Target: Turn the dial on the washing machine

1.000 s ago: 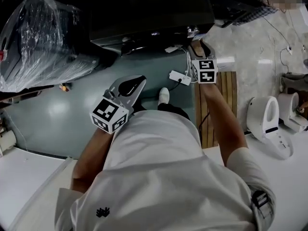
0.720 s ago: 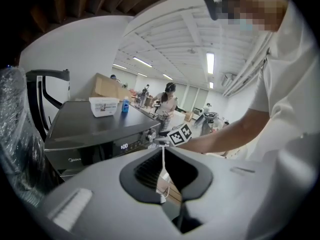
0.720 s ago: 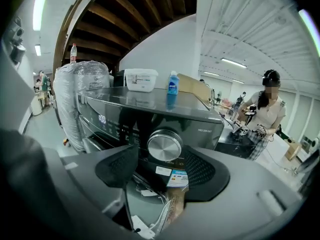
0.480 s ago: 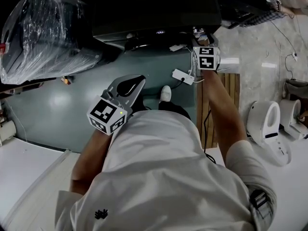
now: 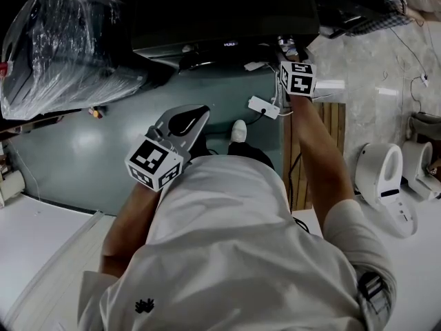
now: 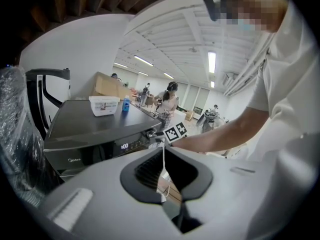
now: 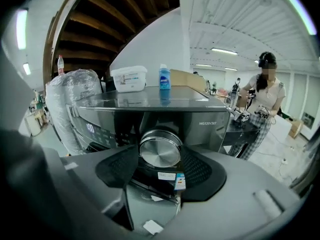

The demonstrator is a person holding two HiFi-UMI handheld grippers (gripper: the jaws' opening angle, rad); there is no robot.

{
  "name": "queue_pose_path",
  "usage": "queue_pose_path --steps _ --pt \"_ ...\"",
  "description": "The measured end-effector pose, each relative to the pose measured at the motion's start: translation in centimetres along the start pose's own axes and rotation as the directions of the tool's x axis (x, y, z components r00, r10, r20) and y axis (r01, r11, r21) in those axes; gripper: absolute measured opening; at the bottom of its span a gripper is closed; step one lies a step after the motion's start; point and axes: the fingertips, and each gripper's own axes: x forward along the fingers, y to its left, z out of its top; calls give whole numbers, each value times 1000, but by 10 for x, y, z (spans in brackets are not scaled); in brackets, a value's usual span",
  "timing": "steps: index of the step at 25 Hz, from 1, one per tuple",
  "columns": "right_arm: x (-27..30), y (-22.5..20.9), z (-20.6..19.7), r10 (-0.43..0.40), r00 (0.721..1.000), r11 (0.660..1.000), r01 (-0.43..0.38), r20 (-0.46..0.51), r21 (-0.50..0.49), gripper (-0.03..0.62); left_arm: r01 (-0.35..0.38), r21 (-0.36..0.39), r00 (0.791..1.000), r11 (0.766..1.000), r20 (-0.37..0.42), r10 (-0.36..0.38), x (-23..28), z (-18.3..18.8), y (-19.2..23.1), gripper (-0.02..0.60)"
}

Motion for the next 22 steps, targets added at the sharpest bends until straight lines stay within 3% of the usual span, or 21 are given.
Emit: queue_pose_path --steps 6,11,15,19,22 --pt "-1 -4 -1 56 998 977 -63 42 201 258 10 15 1000 1000 7 -10 5 6 -2 59" --pt "-2 -8 -2 98 990 913 -129 99 387 258 12 17 1000 1000 6 -12 5 6 -2 59" --pt "-6 -6 0 69 993 954 -93 93 286 258 16 13 1000 1000 3 -16 6 4 -2 58" --pt "-12 -6 0 27 997 995 -34 69 95 259 21 10 1000 1000 3 -21 8 5 -1 59" --pt "-10 0 0 -1 999 998 4 52 -57 275 23 9 1000 1000 0 -23 8 4 0 58"
